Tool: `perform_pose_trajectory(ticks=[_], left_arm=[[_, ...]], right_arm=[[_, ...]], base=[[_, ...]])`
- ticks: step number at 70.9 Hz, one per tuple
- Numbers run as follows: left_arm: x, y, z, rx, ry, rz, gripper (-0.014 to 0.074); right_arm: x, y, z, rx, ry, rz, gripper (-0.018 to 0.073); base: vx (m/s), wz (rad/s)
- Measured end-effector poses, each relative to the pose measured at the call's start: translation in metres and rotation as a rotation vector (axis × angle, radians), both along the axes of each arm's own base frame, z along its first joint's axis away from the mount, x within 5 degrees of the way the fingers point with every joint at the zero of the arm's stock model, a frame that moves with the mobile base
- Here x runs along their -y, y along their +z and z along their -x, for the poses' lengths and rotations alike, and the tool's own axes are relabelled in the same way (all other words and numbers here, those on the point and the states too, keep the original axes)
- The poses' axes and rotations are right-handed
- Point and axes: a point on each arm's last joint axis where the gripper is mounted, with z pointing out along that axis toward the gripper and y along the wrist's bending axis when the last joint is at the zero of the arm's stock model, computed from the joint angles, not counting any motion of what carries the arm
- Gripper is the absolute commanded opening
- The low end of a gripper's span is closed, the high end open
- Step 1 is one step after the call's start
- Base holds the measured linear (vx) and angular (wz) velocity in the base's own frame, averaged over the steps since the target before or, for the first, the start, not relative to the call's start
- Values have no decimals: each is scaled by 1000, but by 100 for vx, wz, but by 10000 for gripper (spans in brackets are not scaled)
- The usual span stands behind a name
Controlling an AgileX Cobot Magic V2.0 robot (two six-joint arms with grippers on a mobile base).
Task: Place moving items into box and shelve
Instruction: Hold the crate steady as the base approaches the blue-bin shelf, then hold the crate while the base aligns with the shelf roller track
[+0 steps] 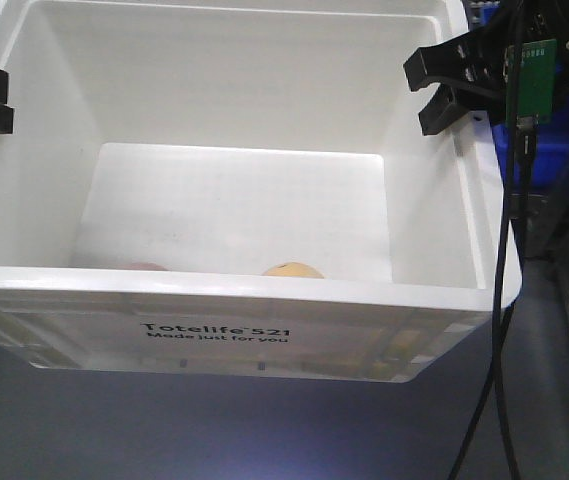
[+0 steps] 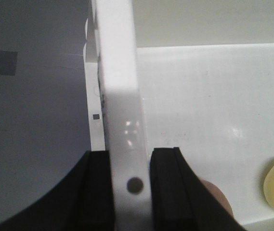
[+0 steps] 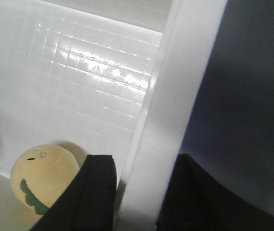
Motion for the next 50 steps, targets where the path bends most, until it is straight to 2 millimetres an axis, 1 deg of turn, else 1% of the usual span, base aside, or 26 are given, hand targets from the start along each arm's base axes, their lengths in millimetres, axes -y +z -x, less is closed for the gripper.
perform_pose_trajectory(ticks=[18, 50], left_arm=[[0, 0, 0, 0, 0, 0, -4], [0, 0, 0, 1, 0, -1, -4]], right_arm=[[0, 0, 0, 0, 0, 0, -3], [0, 0, 0, 0, 1, -1, -3]], base=[[24, 50], [18, 61]])
